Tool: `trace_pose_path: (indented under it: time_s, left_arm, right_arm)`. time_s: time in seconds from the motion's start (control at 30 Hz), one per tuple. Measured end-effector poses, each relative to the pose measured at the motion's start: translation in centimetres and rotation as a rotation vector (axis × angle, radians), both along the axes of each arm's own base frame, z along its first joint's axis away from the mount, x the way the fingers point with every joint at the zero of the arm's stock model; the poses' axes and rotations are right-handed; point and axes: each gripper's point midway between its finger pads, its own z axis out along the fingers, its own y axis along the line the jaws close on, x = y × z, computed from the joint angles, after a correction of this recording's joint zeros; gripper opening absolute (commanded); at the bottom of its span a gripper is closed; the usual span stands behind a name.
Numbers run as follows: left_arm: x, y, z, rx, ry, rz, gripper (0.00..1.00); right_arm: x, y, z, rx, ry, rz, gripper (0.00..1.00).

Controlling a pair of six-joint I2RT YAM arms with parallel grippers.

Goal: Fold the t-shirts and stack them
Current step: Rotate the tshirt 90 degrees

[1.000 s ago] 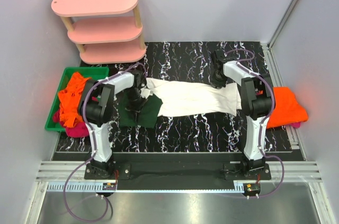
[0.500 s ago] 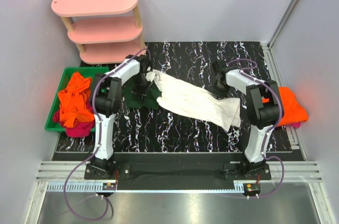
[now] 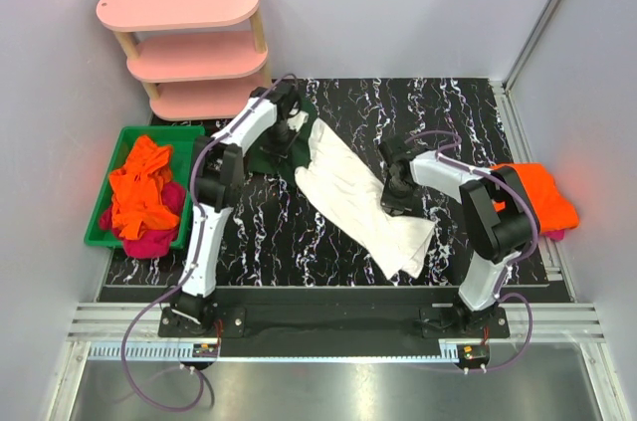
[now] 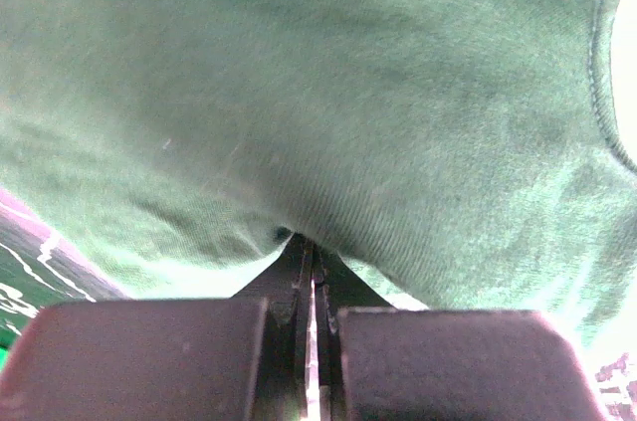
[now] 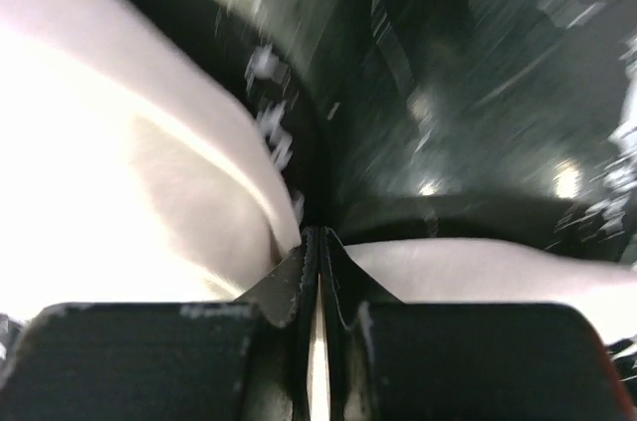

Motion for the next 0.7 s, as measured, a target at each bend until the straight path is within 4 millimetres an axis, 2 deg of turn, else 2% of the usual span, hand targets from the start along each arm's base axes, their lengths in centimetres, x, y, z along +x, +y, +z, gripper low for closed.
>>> trace_pose_path:
  time_s: [0.13, 0.27, 0.5, 0.7]
  left_arm:
    - [1.1, -1.1, 0.6, 0.007, -0.043, -0.032, 0.02]
    - [2.3, -3.0, 1.8, -0.012, -0.101, -0.070, 0.03]
    - [3.0, -6.3, 3.4, -0.042, -0.169, -0.150, 0.05]
    - [2.6, -8.4, 3.4, -0.051, -0.185, -0.202, 0.04]
  right_arm:
    - [-2.0, 1.4, 0.0, 0.058, 0.028, 0.028, 0.07]
    - [-4.0, 3.2, -0.1, 0.101, 0.058, 0.070, 0.07]
    - [-7.0, 7.0, -0.1, 0.174, 0.095, 0.179, 0.07]
    - [-8.0, 9.3, -0.1, 0.220, 0.135, 0.236, 0.07]
